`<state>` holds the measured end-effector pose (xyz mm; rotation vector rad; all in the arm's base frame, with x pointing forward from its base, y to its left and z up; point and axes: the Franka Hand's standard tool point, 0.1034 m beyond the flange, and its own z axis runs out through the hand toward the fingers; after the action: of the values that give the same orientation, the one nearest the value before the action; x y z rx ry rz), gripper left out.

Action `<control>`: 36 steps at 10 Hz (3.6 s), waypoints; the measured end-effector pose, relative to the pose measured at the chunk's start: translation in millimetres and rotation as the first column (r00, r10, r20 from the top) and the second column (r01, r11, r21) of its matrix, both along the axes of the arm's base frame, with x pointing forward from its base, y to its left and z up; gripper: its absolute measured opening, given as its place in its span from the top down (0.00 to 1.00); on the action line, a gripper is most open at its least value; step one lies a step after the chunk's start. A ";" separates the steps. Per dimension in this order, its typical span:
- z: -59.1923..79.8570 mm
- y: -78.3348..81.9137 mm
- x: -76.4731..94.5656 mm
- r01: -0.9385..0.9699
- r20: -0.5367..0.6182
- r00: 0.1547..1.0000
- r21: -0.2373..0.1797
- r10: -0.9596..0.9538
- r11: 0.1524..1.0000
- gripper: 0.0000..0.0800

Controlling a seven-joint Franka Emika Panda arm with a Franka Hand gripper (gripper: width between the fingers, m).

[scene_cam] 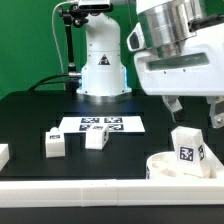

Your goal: Assemble stool

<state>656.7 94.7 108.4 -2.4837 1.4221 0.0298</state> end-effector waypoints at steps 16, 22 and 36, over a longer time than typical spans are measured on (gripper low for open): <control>-8.0 1.9 -4.5 -0.918 0.040 0.246 -0.312 0.968 0.246 0.19; -18.8 -2.5 -4.0 -0.901 -0.053 -0.222 -0.370 0.974 -0.225 0.19; -26.8 -7.1 -2.2 -0.919 0.016 0.165 -0.360 0.986 0.160 0.58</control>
Offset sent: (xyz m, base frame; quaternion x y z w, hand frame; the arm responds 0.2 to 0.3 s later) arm 0.0000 0.0000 0.0000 0.0000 0.0000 -0.1938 0.9810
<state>654.5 87.6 81.6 -2.9893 -0.5841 -0.2349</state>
